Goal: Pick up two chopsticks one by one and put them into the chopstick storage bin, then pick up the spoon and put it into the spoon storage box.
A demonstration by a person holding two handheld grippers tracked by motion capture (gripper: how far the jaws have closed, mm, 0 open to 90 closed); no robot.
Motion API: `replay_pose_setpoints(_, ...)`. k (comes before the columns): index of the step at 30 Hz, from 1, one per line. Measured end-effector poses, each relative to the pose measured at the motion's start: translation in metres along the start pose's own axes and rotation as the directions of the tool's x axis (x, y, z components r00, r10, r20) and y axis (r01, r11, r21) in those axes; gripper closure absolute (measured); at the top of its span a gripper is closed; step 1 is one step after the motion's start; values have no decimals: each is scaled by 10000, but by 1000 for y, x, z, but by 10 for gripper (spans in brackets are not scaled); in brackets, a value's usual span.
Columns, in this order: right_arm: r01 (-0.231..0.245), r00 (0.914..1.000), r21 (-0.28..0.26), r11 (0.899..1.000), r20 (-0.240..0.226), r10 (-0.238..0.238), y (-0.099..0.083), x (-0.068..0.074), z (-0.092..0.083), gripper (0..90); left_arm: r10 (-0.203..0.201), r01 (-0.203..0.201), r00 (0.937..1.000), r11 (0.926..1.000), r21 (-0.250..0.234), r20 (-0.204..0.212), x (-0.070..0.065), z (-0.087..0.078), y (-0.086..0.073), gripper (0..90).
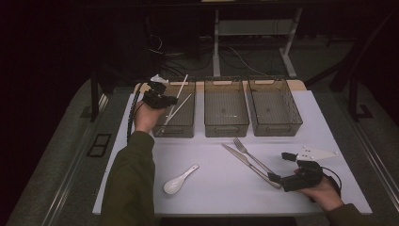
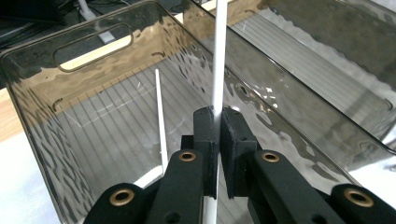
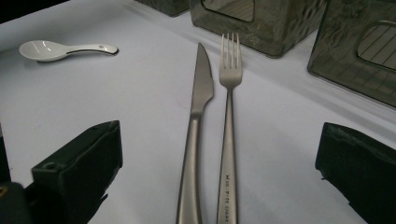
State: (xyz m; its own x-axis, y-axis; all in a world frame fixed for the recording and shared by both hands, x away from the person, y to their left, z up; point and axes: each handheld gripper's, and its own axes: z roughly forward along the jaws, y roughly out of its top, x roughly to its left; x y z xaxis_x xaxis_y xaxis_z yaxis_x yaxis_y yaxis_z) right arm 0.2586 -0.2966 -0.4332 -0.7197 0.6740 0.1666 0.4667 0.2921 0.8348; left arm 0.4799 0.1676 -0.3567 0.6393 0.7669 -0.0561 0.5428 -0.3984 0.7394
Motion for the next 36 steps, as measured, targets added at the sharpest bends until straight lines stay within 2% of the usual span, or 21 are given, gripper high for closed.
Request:
replay_pose_setpoints(3,-2,10000,8,10000,-2,2,0,0,0,5,-109,111,9998,9999,114,-189,1,5,0,835)
replay_pose_setpoints(4,-18,10000,-2,10000,-4,18,0,0,0,5,-209,214,9991,9997,131,-367,2,7,0,830)
replay_pose_setpoints(6,-24,10000,-11,10000,-4,24,0,0,0,5,-339,359,9969,9990,268,-709,4,10,-2,763)
replay_pose_setpoints(8,-14,10000,-29,10000,-4,14,0,0,-1,5,-478,493,9959,9986,183,-765,6,11,-3,733)
replay_pose_setpoints(13,-28,10000,-42,10000,-25,28,0,-1,-1,5,-376,370,9974,9993,-111,-608,2,6,-5,685)
replay_pose_setpoints(15,-20,10000,-32,10000,-16,20,0,-1,-1,5,-284,275,9989,9993,-252,-371,-2,1,-4,639)
replay_pose_setpoints(17,-16,10000,-35,10000,-10,15,0,-1,-1,5,-81,77,9999,9994,-331,-120,-7,-5,-4,596)
replay_pose_setpoints(23,44,10000,-37,10000,18,-44,0,0,-1,5,-24,53,9994,9963,-862,344,-27,-22,-10,503)
replay_pose_setpoints(26,-31,10000,-23,10000,15,31,0,0,-1,5,-5,47,9992,9945,-1049,407,-40,-31,-16,473)
replay_pose_setpoints(28,-31,10000,-23,10000,12,31,0,0,-1,5,-33,121,9976,9918,-1269,691,-49,-38,-22,457)
replay_pose_setpoints(31,2,10000,-43,10000,26,-2,0,0,-2,5,111,3,9962,9913,-1316,860,-60,-45,-32,437)
replay_pose_setpoints(34,-1,10000,-47,10000,26,2,0,0,-2,5,212,-80,9952,9905,-1376,951,-68,-52,-43,438)
replay_pose_setpoints(36,-5,10000,-52,10000,18,5,0,0,-2,5,85,72,9939,9899,-1418,1099,-73,-55,-52,479)
